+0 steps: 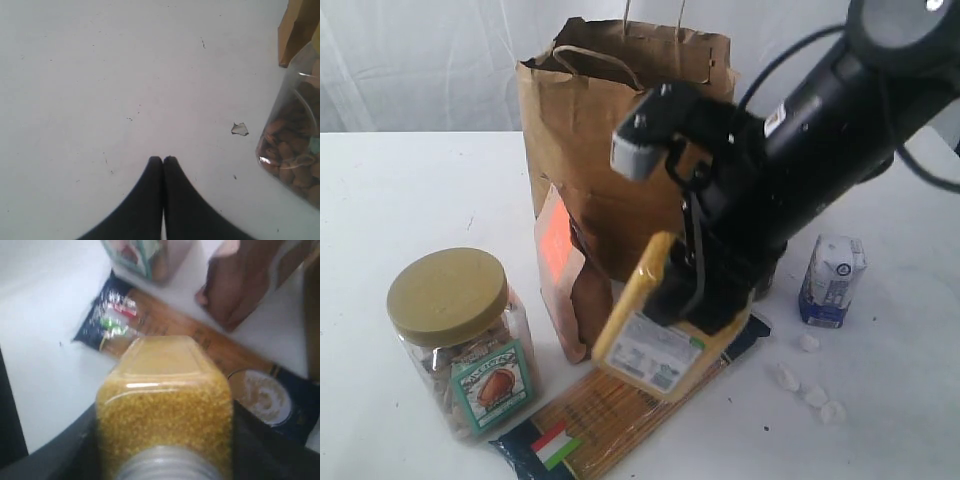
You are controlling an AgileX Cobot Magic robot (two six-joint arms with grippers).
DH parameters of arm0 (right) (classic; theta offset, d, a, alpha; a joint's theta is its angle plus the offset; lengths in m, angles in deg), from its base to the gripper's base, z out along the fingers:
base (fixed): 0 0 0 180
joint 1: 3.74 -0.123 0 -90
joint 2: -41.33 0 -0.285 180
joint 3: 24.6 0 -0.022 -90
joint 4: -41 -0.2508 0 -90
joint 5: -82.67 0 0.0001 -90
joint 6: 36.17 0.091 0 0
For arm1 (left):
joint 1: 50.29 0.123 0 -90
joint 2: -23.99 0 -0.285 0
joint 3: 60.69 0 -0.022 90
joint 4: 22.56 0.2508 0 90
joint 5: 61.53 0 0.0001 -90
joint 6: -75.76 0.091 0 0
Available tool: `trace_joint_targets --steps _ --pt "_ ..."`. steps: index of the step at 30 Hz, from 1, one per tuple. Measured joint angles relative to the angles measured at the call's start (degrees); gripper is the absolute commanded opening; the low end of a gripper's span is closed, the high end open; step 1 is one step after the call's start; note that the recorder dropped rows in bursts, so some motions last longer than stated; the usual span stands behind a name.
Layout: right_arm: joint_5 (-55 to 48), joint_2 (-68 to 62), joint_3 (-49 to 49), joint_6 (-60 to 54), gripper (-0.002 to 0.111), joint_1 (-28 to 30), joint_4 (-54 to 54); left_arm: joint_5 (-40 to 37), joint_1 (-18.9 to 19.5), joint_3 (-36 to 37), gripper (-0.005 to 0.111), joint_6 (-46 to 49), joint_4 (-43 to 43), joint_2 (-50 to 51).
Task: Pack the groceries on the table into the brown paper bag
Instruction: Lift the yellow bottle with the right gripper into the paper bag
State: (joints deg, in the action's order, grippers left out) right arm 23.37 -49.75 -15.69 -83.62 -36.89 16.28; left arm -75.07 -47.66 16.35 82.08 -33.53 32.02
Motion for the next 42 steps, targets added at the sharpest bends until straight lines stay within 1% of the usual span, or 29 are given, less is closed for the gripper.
trace_joint_targets --steps 5,10,11,12,13,14,15,16,17,18,20,23,25,26,28,33,38,42 --pt "-1.15 1.6 -6.09 2.1 0.0 0.0 -5.67 0.0 0.0 0.0 0.0 0.0 0.0 0.0" --pt "-1.54 1.6 -12.48 1.45 0.0 0.0 -20.21 0.0 0.0 0.0 0.0 0.0 0.0 0.0" --pt "0.5 1.6 -15.08 0.33 0.0 -0.13 -26.03 0.0 0.0 0.0 0.0 0.0 0.0 0.0" --pt "2.04 1.6 -16.04 -0.31 0.0 -0.13 -28.04 0.0 0.0 0.0 0.0 0.0 0.0 0.0" --pt "7.87 1.6 -17.99 -1.22 0.0 -0.25 -30.04 0.0 0.0 0.0 0.0 0.0 0.0 0.0" --pt "11.44 1.6 -18.82 -1.52 0.0 -0.25 -30.17 0.0 0.0 0.0 0.0 0.0 0.0 0.0" --pt "19.29 1.18 -20.3 -1.78 0.0 -0.25 -30.41 0.0 0.0 0.0 0.0 0.0 0.0 0.0" --pt "22.5 0.9 -20.78 -1.91 0.0 -0.25 -30.39 0.0 0.0 0.0 0.0 0.0 0.0 0.0" --pt "30.17 0.26 -21.59 -2.0 0.0 -0.15 -31.11 0.0 0.0 0.0 0.0 0.0 0.0 0.0" --pt "32.96 0.0 -21.76 -2.05 0.0 -0.15 -31.52 0.0 0.0 0.0 0.0 0.0 0.0 0.0" --pt "46.11 -1.31 -22.0 -2.13 0.0 -0.15 -32.34 0.0 0.0 0.0 0.0 0.0 0.0 0.0" --pt "54.9 -4.21 -22.36 -2.32 0.0 0.63 -33.22 0.0 0.0 0.0 0.0 0.0 0.0 0.0" --pt "58.95 -6.54 -22.36 -4.83 0.0 1.05 -33.46 0.0 0.0 0.0 0.0 0.0 0.0 0.0" --pt "60.9 -7.35 -22.26 -8.11 0.0 1.1 -33.71 0.0 0.0 0.0 0.0 0.0 0.0 0.0" --pt "61.94 -7.65 -21.57 -11.96 0.0 1.1 -33.93 0.0 0.0 0.0 0.0 0.0 0.0 0.0" --pt "62.17 -6.7 -18.66 -13.91 0.0 1.1 -34.53 0.0 0.0 0.0 0.0 0.0 0.0 0.0" --pt "62.87 -6.57 -11.77 -19.77 0.0 1.1 -34.53 0.0 0.0 0.0 0.0 0.0 0.0 0.0" --pt "66.03 -7.53 -6.49 -20.88 0.0 1.1 -34.66 0.0 0.0 0.0 0.0 0.0 0.0 0.0"
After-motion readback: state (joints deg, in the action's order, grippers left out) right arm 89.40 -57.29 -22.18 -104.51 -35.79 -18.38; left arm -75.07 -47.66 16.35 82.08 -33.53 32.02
